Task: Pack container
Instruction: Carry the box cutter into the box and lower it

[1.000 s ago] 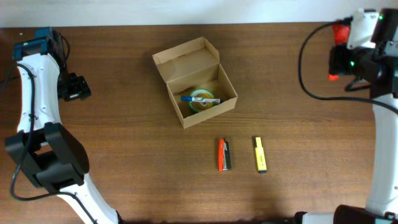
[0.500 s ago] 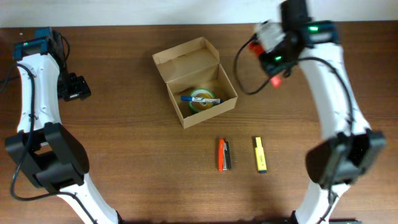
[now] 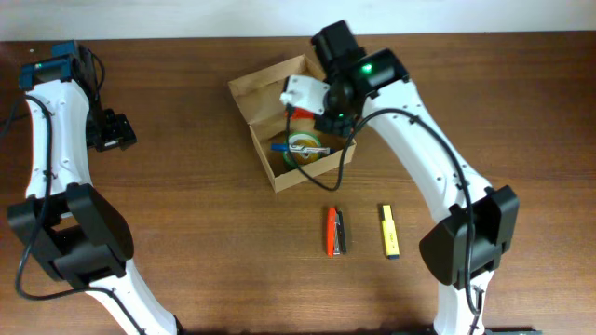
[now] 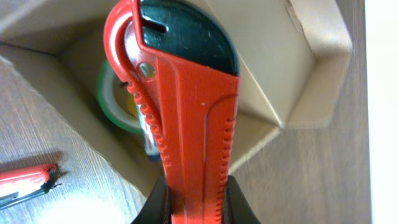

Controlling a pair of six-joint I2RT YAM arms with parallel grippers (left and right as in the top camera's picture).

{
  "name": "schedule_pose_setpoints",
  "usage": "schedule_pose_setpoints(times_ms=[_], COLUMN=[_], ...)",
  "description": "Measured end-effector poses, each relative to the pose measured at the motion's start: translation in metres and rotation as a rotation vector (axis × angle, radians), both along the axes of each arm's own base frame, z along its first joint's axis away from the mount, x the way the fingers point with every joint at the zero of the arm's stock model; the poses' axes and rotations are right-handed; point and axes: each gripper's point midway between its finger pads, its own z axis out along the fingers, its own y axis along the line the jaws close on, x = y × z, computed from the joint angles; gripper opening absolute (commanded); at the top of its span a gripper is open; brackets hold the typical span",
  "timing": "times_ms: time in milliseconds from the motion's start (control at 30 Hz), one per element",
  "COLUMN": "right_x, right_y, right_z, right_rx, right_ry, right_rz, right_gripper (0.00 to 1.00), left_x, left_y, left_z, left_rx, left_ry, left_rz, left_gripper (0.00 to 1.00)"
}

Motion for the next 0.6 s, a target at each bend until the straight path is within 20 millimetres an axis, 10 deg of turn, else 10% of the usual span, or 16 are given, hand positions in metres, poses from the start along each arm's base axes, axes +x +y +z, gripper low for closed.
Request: schedule_pose_setpoints(times_ms=[600], right_x=[0.002], right_y=[0.024], right_z=[-0.043], right_rx=[-0.116], right_ry=[0.003], right_rz=[0.157], right_gripper=[0.03], left_x=[0.000], left_y=[0.000], left_z=[0.000], left_rx=[0.000], left_ry=[0.000], left_rz=[0.000], left_gripper=[1.00])
